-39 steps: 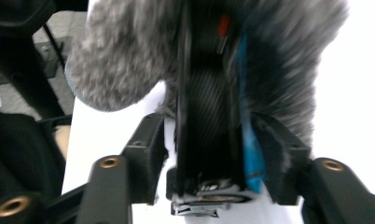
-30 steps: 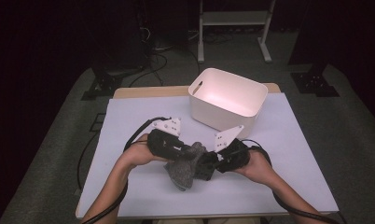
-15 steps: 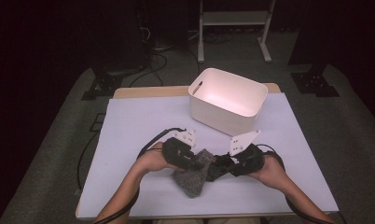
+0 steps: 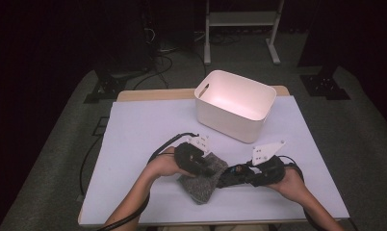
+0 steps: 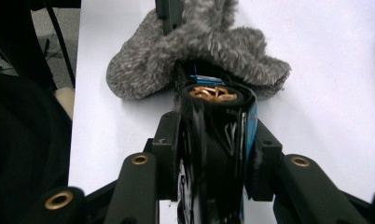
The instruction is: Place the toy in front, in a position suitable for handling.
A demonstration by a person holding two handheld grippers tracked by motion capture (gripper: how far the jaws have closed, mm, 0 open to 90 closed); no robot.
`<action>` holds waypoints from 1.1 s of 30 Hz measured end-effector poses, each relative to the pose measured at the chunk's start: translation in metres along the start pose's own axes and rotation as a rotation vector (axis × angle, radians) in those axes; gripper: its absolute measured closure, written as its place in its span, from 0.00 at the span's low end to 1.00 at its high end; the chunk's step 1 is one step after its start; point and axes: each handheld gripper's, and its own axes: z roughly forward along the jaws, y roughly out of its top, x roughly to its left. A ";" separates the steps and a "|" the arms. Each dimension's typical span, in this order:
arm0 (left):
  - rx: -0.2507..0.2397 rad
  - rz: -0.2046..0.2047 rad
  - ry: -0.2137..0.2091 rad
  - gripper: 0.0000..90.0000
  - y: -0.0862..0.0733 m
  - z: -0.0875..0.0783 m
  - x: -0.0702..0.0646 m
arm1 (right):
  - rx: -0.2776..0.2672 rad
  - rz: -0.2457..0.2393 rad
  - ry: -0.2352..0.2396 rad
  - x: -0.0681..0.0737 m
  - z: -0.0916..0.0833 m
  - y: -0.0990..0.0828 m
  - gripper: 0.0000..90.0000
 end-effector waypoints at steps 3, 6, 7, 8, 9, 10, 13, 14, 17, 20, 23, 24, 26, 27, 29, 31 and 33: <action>0.019 0.009 0.002 0.84 0.002 0.002 -0.001 | -0.014 0.018 0.001 0.000 -0.002 -0.012 0.69; 0.038 0.017 0.008 0.83 0.004 0.005 -0.001 | -0.016 0.046 0.004 -0.001 -0.003 -0.024 0.68; 0.038 0.014 0.007 0.83 0.004 0.005 -0.001 | -0.016 0.057 0.010 -0.001 -0.004 -0.028 0.68; 0.040 0.012 0.005 0.83 0.004 0.006 -0.001 | -0.018 0.067 0.013 -0.001 -0.004 -0.032 0.68; 0.044 0.015 0.003 0.83 0.005 0.007 -0.001 | -0.011 0.072 0.014 -0.001 -0.003 -0.035 0.68; 0.051 0.018 0.002 0.83 0.005 0.008 0.000 | -0.007 0.073 0.015 -0.001 -0.003 -0.037 0.68; 0.053 0.019 0.002 0.83 0.005 0.009 0.000 | 0.008 0.079 0.016 -0.002 -0.002 -0.042 0.68; 0.053 0.019 0.002 0.83 0.005 0.009 0.000 | 0.013 0.077 0.016 -0.001 -0.002 -0.043 0.68; 0.054 0.017 -0.001 0.83 0.005 0.010 0.000 | 0.040 0.080 0.012 -0.002 0.000 -0.044 0.67; 0.060 0.021 0.002 0.83 0.005 0.011 0.001 | 0.065 0.070 0.004 -0.001 0.005 -0.044 0.65; 0.055 0.019 0.004 0.83 0.004 0.010 0.000 | 0.083 0.068 0.011 -0.003 0.006 -0.042 0.64; 0.055 0.020 0.005 0.83 0.004 0.010 0.000 | 0.085 0.069 0.012 -0.003 0.006 -0.042 0.65; 0.054 0.022 0.004 0.83 0.004 0.007 -0.001 | 0.091 0.060 0.013 -0.004 0.006 -0.040 0.66; 0.059 0.023 0.007 0.83 0.004 0.006 -0.001 | 0.092 0.040 0.011 -0.004 0.008 -0.039 0.67; 0.060 0.027 0.016 0.83 0.003 0.002 -0.002 | 0.095 0.033 0.014 -0.004 0.010 -0.036 0.67; 0.062 0.025 0.029 0.83 0.002 -0.003 -0.002 | 0.093 0.028 0.022 -0.005 0.015 -0.032 0.67; 0.066 0.015 0.043 0.83 -0.002 -0.006 -0.002 | 0.094 0.024 0.031 -0.007 0.022 -0.027 0.67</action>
